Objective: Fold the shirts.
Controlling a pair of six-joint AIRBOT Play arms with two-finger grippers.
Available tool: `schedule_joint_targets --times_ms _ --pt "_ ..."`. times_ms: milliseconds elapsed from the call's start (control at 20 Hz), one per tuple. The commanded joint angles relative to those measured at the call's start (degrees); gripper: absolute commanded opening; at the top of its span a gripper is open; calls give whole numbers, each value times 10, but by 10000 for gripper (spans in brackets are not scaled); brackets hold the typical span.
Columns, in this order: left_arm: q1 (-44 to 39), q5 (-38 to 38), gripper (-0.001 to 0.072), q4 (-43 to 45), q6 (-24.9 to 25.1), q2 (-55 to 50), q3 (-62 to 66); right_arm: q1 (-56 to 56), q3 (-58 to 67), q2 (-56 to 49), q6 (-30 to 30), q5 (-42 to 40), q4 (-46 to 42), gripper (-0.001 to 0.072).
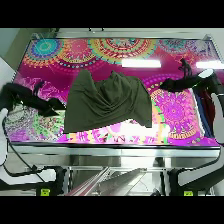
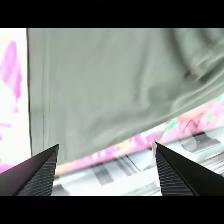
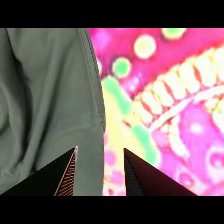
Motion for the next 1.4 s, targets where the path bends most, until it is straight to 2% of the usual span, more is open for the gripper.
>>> schedule_joint_targets --times_ms 0,200,350,750,850,900,950,1000,1350 --pt "2 -72 645 11 -7 40 -130 8 15 -56 -33 26 17 348" --pt "2 -115 645 -66 34 43 -169 45 77 -118 -33 30 45 348" --pt "8 -121 645 -57 35 43 -166 75 109 -151 -33 42 48 348" --pt "98 -26 644 -56 48 44 -111 52 136 -158 -32 59 27 348" --pt "111 -25 644 -53 48 44 -108 39 151 -158 -32 67 28 349" --pt "112 -29 644 -40 48 44 -108 35 158 -158 -32 69 28 381" --pt "112 -34 644 -25 47 44 -108 34 164 -158 -32 72 28 482" --pt "112 -37 645 -16 45 44 -108 34 169 -158 -32 74 29 505" --pt "112 -54 645 -12 44 44 -144 34 170 -168 -32 62 27 505"
